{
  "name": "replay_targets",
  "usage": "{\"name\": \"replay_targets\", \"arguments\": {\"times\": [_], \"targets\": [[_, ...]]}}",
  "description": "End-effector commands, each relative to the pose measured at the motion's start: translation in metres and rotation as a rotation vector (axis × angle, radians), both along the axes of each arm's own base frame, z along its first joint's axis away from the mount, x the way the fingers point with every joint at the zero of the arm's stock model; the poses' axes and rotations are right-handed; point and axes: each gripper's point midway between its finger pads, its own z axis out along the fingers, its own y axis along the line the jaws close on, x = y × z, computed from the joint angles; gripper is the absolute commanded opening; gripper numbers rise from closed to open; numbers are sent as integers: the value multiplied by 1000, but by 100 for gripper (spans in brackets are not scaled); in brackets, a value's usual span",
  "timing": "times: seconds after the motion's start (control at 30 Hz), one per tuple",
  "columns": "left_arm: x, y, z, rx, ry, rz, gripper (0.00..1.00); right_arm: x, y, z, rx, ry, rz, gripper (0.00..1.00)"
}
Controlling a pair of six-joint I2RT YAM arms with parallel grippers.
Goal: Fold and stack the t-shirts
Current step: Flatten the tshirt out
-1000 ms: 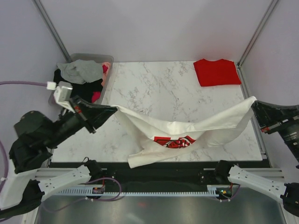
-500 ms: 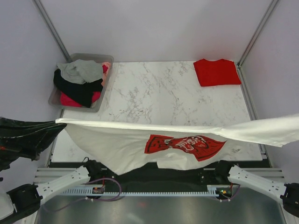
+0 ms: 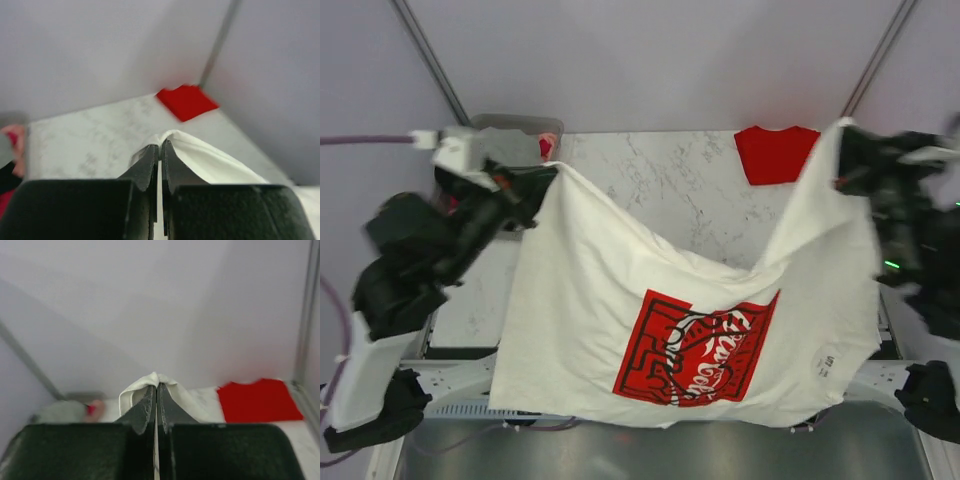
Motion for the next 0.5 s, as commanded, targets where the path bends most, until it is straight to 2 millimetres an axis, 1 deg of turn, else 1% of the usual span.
{"name": "replay_targets", "arguments": {"times": [0.0,0.03,0.07,0.1,0.13,0.17,0.2,0.23,0.27,0.3,0.33,0.37,0.4,0.43,0.47], "targets": [[114,-9,-134,233,376,326,2,116,59,-120,-448,338,-433,0],[142,-12,-172,225,497,316,2,141,63,-133,-459,363,-437,0],[159,-9,-214,190,618,315,2,178,83,-158,-514,411,-428,0],[188,9,-230,136,649,355,2,207,72,-176,-531,460,-472,0],[203,16,-251,135,691,385,2,230,73,-196,-537,507,-501,0],[229,19,-295,161,798,415,2,271,88,-241,-632,611,-514,0],[243,31,-313,159,858,423,2,290,90,-262,-671,663,-527,2],[254,36,-330,170,907,439,2,323,98,-327,-724,786,-531,14],[273,40,-361,180,989,432,2,331,98,-319,-723,812,-537,32],[275,45,-376,197,1040,443,7,338,98,-330,-730,843,-545,51],[275,46,-388,194,1089,435,37,347,98,-352,-748,888,-550,61],[276,47,-392,183,1113,431,53,345,99,-358,-722,903,-534,72],[272,49,-389,174,1115,426,77,342,96,-362,-710,914,-536,85],[268,51,-385,176,1099,443,99,332,92,-346,-659,891,-529,86],[257,59,-393,200,1106,485,100,325,95,-375,-644,928,-479,86]]}}
